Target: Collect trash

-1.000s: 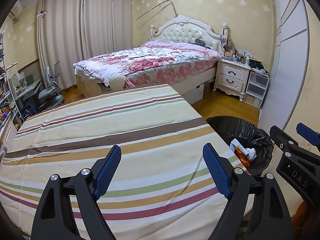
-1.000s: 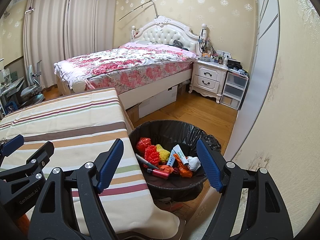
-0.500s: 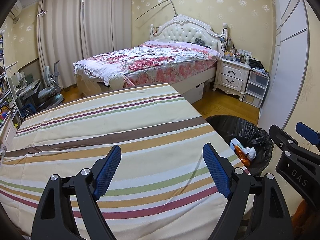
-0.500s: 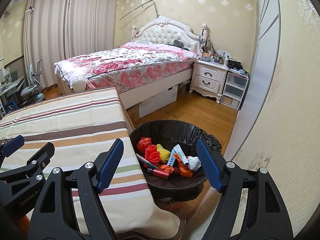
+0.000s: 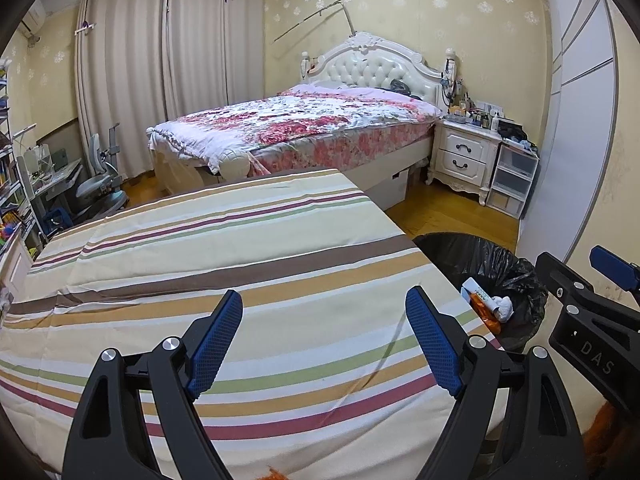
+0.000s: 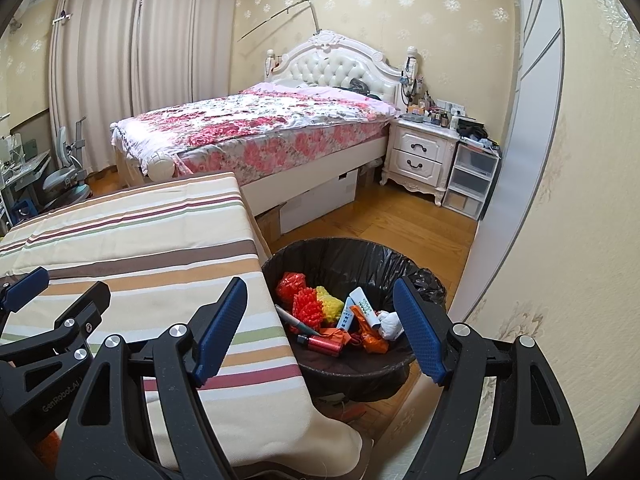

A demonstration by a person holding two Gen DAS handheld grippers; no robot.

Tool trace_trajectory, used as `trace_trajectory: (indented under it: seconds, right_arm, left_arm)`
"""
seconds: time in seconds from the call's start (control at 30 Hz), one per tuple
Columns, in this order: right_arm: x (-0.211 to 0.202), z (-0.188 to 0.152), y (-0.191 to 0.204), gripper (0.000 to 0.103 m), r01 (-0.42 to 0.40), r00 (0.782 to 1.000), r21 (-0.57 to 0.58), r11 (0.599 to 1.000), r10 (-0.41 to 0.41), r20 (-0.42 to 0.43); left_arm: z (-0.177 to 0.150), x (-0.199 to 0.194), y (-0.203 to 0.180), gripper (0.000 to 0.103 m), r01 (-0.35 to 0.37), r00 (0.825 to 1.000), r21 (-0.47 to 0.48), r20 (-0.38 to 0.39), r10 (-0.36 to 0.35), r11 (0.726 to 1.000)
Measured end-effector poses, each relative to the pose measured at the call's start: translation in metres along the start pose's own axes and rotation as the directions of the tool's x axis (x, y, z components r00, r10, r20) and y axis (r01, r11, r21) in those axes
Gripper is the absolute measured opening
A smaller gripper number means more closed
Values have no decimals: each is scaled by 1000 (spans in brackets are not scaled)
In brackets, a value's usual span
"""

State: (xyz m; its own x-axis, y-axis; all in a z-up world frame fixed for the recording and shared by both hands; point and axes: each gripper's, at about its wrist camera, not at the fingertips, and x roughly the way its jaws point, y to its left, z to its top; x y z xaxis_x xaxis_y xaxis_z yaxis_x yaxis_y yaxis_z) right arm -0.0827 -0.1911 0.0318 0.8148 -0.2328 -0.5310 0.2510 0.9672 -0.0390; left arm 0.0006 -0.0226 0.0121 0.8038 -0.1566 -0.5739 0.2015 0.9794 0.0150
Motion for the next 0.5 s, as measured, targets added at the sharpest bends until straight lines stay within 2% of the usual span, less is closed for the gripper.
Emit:
trace_trajectory:
  seconds: [0.23,0.4,0.5]
  right_arm:
    - [-1,0,5,74,-8,1000,-9,1000,8,-6]
    - [4,-1,22,74,-31,999,-30,999,30,-19]
    - [8,1,37,78,-56,998,-58,997,54,-27]
  left_arm:
    - [0,1,8,84,-9,1000,-32,-5,9,999]
    - [1,4,19,84,-71,997,-34,-9,71,997]
    - [-2,9,31,84,-110,994,-27,-23,109,994]
